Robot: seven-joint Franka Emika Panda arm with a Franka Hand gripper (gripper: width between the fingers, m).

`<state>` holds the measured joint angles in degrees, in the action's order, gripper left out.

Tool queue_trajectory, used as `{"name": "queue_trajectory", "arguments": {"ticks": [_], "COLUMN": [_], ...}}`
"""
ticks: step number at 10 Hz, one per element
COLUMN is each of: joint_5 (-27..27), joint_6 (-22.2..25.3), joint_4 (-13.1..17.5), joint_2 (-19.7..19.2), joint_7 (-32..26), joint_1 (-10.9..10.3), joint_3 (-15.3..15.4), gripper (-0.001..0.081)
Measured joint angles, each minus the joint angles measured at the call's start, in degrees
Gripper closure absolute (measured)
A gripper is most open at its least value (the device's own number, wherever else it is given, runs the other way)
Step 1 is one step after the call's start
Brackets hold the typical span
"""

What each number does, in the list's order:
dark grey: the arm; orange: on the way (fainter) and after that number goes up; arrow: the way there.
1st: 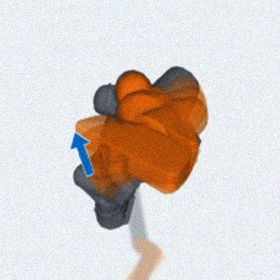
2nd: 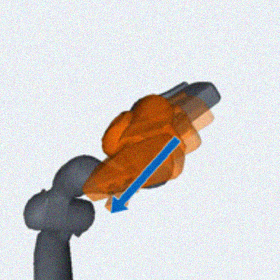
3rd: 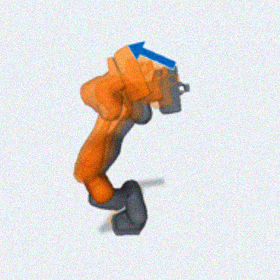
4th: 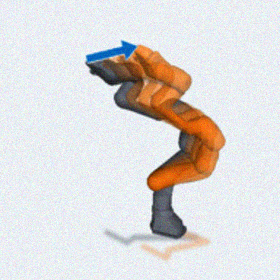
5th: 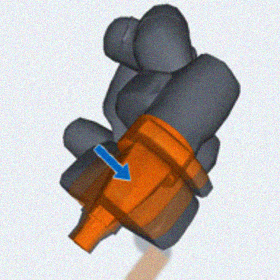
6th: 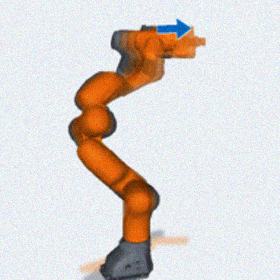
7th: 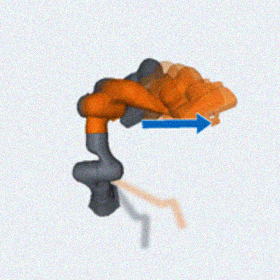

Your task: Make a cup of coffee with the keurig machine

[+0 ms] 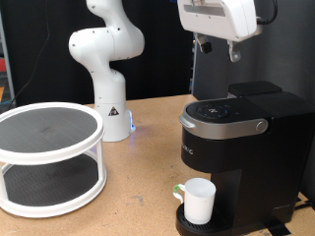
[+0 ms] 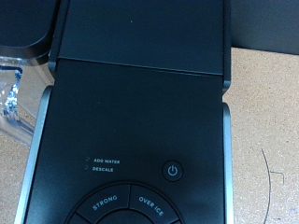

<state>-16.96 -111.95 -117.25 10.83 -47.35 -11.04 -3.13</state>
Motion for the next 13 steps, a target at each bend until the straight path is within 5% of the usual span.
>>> {"name": "queue_trajectory", "arguments": {"ticks": [3,4,5,7,8,9,10,11,13], "joint_5": [1.5,2.2,2.8,3.6,4.1,4.7,5.8,7.0,8.6], "joint_6": [-0.1,-0.2,-0.6,-2.9,-5.2,-7.8,-9.9,-11.6,-14.2], "joint_4": [-0.2,-0.5,-0.8,-2.1,-3.3,-4.6,-5.9,-6.9,-8.9], "joint_2": [-0.9,-1.1,-1.3,-1.6,-1.6,-1.6,-1.5,-1.5,-1.5], "joint_7": [0.0,0.0,-0.1,-0.1,-0.1,-0.2,-0.2,-0.3,-0.3], "joint_1": [0.0,0.0,0.0,0.0,0.0,0.0,0.0,0.0,0.0], "joint_3": [0.1,0.1,0.1,0.1,0.1,0.2,0.4,0.6,1.0], "gripper": [-0.0002,0.0088,0.0088,0.0407,0.0407,0.0608,0.0608,0.0733,0.0793]}}
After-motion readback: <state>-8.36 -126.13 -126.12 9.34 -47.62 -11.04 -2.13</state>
